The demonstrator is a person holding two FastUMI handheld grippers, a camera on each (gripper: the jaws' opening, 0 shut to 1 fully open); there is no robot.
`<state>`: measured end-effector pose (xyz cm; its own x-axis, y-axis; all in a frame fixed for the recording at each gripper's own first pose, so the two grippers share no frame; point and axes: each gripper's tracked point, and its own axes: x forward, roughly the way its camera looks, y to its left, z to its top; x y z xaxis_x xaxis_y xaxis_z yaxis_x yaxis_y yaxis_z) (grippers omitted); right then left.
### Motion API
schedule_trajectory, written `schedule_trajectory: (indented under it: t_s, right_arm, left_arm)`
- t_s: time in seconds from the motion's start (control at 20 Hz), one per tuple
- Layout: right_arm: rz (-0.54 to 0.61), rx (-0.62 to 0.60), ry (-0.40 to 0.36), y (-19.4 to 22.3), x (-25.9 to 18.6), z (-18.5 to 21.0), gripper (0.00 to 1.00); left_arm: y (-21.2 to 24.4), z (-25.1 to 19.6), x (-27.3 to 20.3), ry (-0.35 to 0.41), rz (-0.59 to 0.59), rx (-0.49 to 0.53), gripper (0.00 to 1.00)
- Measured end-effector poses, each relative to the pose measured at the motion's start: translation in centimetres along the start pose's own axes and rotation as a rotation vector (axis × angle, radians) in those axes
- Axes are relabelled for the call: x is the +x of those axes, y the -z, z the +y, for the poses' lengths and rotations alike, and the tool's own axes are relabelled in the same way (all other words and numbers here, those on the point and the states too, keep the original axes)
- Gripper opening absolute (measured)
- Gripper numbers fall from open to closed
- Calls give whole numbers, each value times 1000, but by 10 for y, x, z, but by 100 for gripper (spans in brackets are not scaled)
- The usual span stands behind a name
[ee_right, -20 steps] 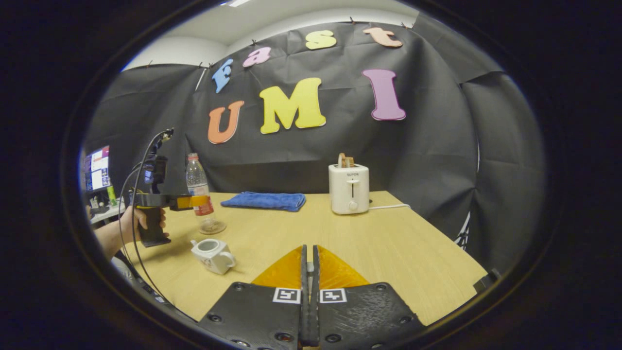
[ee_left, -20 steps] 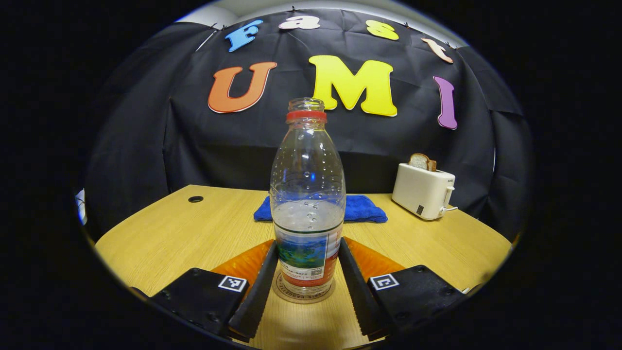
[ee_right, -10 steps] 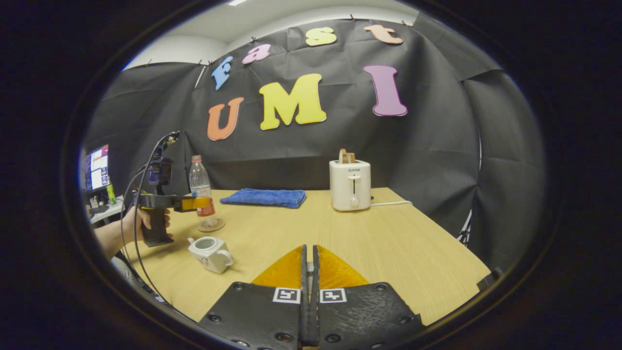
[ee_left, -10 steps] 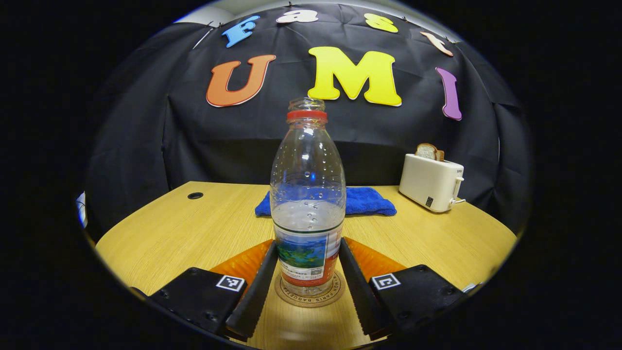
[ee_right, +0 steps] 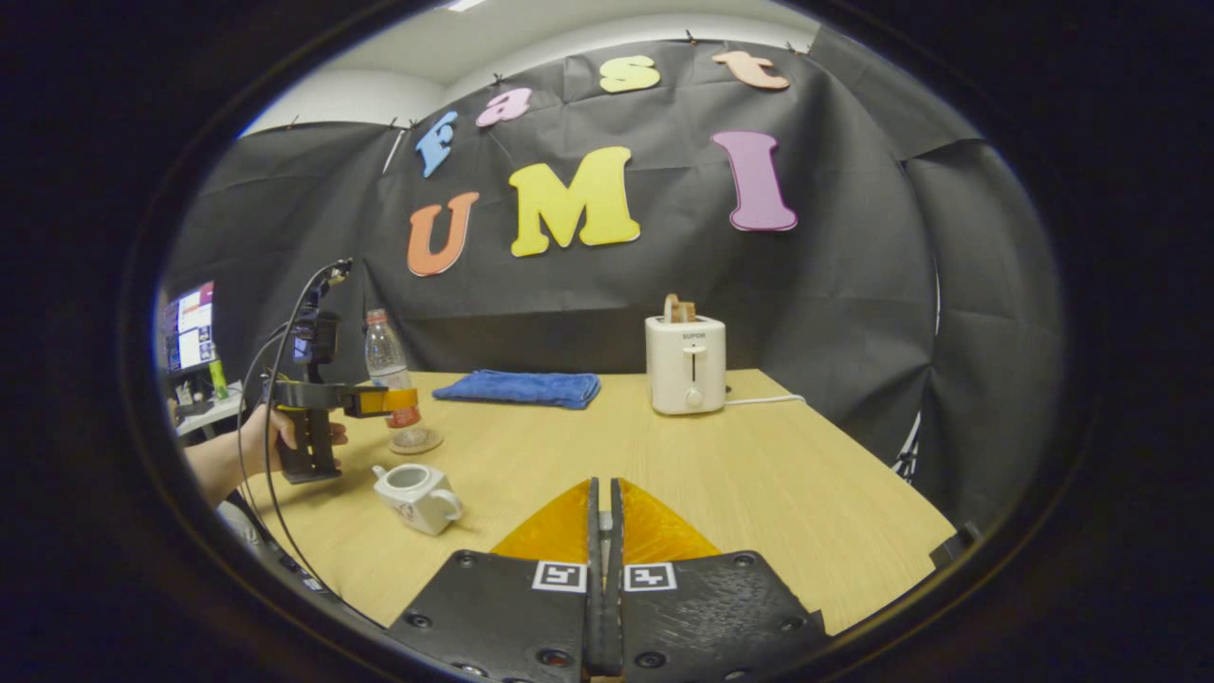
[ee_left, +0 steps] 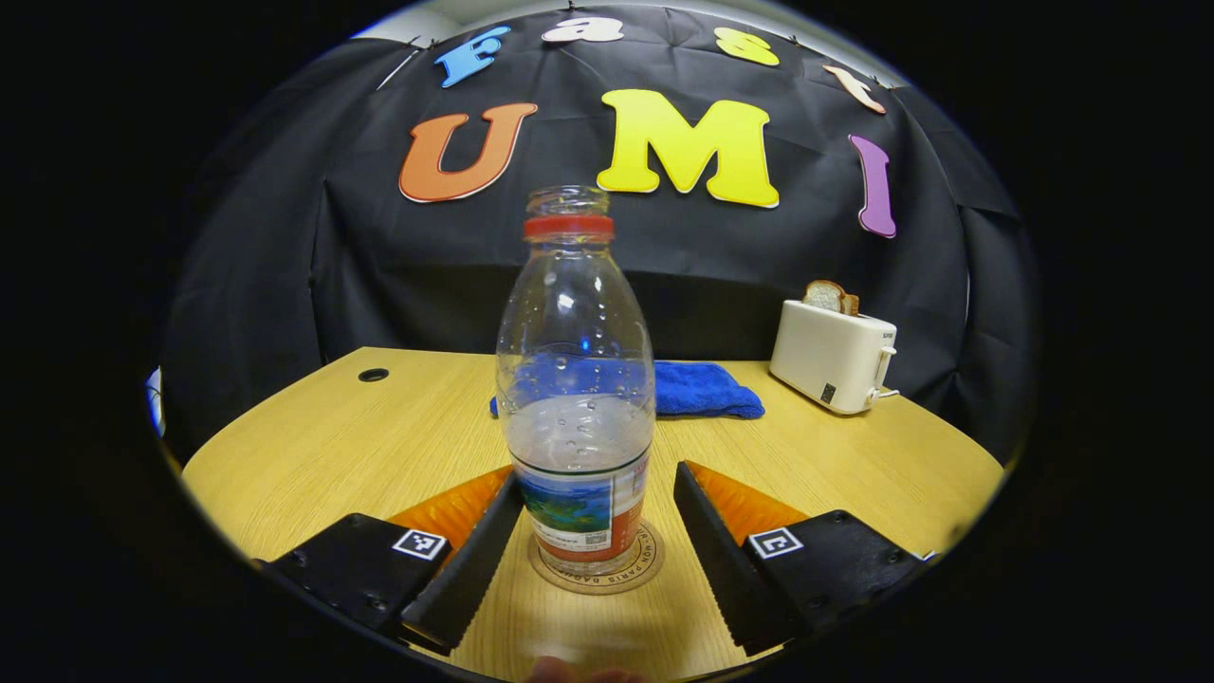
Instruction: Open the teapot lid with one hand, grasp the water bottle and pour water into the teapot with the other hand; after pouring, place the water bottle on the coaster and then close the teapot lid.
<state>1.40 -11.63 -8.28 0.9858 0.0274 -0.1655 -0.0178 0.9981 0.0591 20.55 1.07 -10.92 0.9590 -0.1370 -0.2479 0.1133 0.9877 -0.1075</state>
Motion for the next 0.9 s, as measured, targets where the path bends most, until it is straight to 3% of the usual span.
schedule_trajectory:
  t_s: [0.25,0.45,0.9]
  right_arm:
    - [-1,-4,-19,-1,1,11,0]
    - [-17,-23,-95,-12,12,46,0]
    - [-59,-102,-292,-31,50,151,0]
  left_arm:
    - [15,3,-11,-5,35,-16,99]
    - [27,15,-49,-31,49,-11,99]
    - [-3,64,-157,-158,-121,12,99]
